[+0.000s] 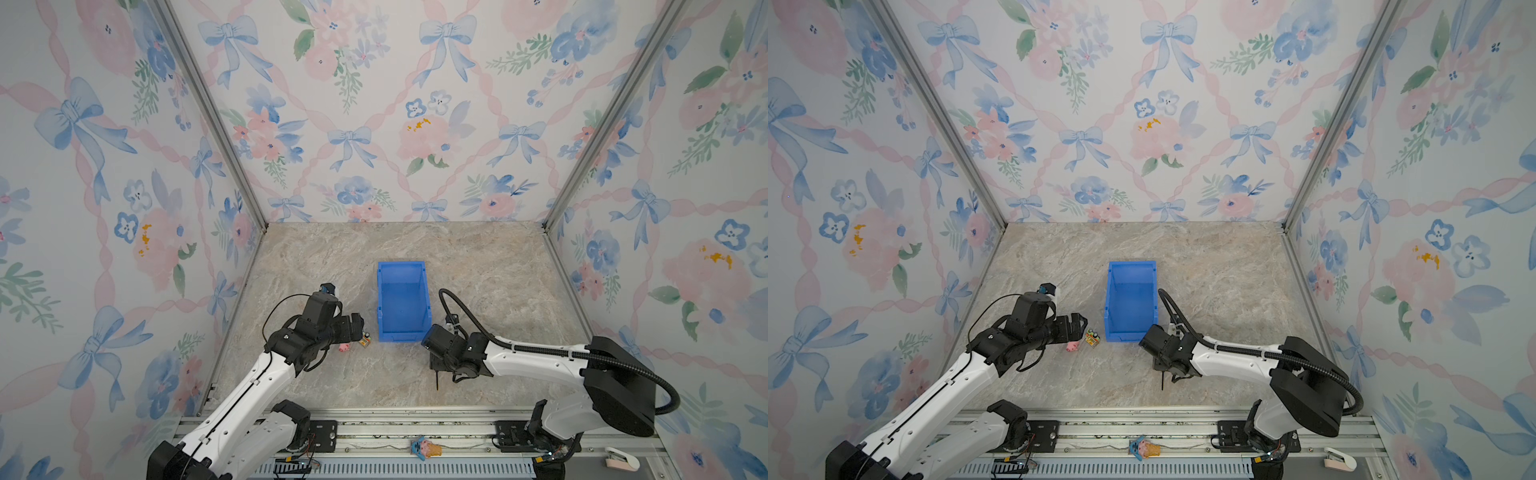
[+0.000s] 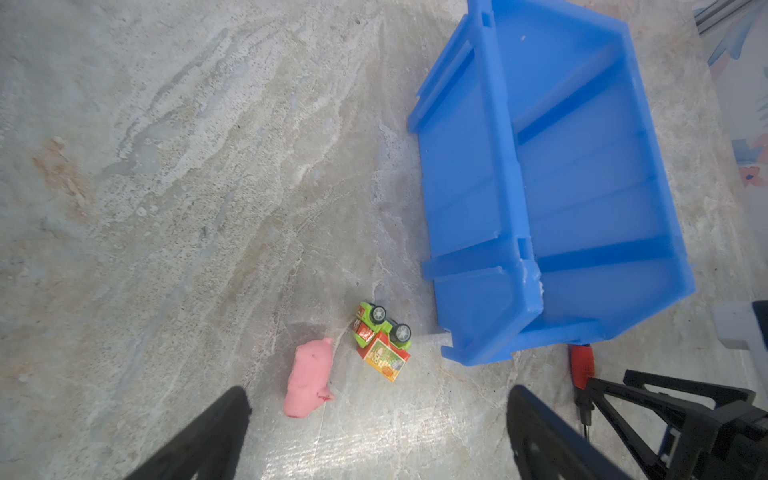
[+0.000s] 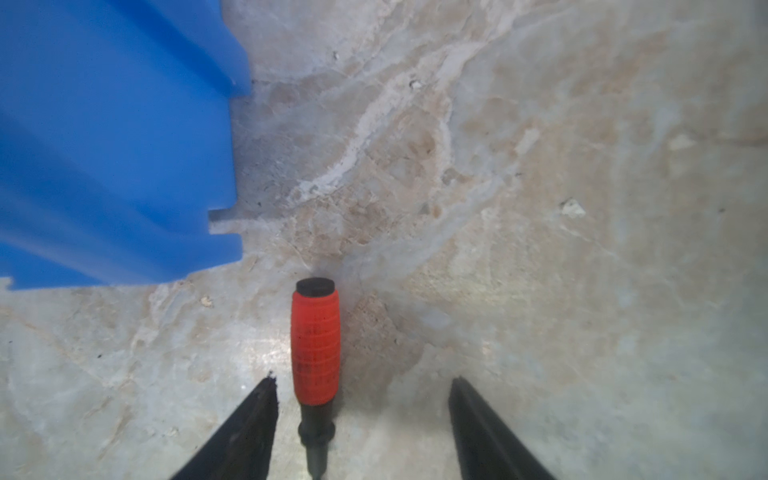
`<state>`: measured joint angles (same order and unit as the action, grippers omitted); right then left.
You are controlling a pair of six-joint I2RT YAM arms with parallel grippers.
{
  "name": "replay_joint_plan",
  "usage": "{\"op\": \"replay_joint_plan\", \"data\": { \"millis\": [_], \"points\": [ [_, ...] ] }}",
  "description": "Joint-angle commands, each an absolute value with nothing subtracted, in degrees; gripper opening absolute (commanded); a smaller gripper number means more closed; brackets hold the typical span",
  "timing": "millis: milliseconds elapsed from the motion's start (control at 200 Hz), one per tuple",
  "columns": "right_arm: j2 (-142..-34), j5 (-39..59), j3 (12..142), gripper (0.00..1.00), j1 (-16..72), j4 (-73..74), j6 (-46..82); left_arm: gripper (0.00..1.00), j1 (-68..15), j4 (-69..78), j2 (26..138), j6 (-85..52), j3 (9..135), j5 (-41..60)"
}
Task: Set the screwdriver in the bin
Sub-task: 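Lower the right gripper and close it on the red screwdriver handle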
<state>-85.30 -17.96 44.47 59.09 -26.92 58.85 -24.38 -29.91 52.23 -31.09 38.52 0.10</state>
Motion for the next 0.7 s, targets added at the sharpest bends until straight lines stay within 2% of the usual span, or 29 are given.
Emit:
{"op": "replay_joint_plan", "data": {
  "millis": [0,200,420,695],
  "points": [
    [-86.7,-19.6,45.7,0.66,59.8,-25.5,59.9,0.98,-24.6,-30.4,51.7,-30.3,37.5,0.1],
    [-88.3,-18.4,45.1,0.59,59.8,-22.1,60.5,0.98,-24.5,-30.3,51.5,-30.5,37.4,-0.4],
    [-89.5,-18.2,45.3,0.42,59.6,-21.7,59.9,0.98,-24.6,-30.4,50.2,-30.6,37.2,-1.0],
    [-90.8,-18.6,45.2,0.36,59.5,-21.6,59.6,0.98,-24.7,-30.4,50.3,-30.7,37.1,-1.1]
  ]
}}
